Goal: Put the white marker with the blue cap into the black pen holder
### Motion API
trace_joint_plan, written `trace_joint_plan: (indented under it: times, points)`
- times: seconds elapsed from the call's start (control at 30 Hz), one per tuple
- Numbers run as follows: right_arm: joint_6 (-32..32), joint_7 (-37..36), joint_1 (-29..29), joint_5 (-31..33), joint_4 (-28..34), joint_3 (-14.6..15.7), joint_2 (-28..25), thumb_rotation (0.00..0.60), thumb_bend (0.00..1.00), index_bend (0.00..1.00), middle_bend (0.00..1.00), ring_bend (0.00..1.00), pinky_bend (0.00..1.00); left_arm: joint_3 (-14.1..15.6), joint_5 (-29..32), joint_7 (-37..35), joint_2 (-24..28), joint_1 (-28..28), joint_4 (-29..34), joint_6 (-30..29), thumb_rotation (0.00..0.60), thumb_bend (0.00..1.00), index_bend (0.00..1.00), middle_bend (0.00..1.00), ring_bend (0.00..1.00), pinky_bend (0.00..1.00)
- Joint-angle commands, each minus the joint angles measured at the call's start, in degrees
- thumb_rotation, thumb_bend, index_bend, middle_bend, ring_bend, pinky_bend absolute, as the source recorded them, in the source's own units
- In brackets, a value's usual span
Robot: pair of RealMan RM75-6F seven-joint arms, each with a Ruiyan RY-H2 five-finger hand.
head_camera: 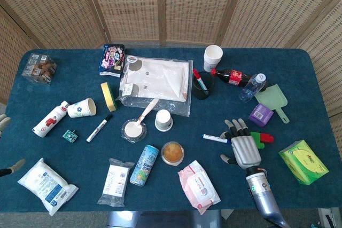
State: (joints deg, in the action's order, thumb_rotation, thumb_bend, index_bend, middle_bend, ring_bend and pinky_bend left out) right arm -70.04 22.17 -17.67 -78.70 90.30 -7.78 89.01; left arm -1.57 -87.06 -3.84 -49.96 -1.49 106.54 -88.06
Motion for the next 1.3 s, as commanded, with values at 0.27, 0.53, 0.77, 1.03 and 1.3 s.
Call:
trace_joint_plan:
  times: [0.27,0.53,0.77,1.03,1.3]
  points:
    - [1.1,-0.4,-1.7,1.4,-6.0,0.1,3.8,0.600,0.28,0.43,0.00,0.00,0.00,-0.2,0.7,0.7,-0.1,-0.1,0.3,0.2,0.600,0.09,0.00,0.00,0.00,0.00]
    - [1.9,-1.2,-3.0,2.8,-9.5,-0.5,5.9,0.600,0.29,0.44,0.00,0.00,0.00,-0.4,1.4,0.9,-0.2,-0.4,0.5,0.8,0.600,0.09,0.00,0.00,0.00,0.00]
    - [2.7,-1.4,-3.7,4.5,-10.7,-1.1,6.5,0.600,0.31,0.44,0.00,0.00,0.00,-0.4,1.5,1.0,-0.1,-0.4,0.5,0.9,0.600,0.09,0.00,0.00,0.00,0.00]
    - [3.3,-2.6,-4.5,5.5,-12.4,-1.5,7.4,0.600,0.35,0.44,0.00,0.00,0.00,-0.3,1.4,0.9,-0.1,-0.4,0.5,1.1,0.600,0.09,0.00,0.00,0.00,0.00]
    - [4.2,-2.4,-5.3,7.0,-14.4,-1.7,8.6,0.600,0.37,0.45,0.00,0.00,0.00,-0.3,1.5,0.6,0.0,-0.4,0.5,1.1,0.600,0.09,0.00,0.00,0.00,0.00]
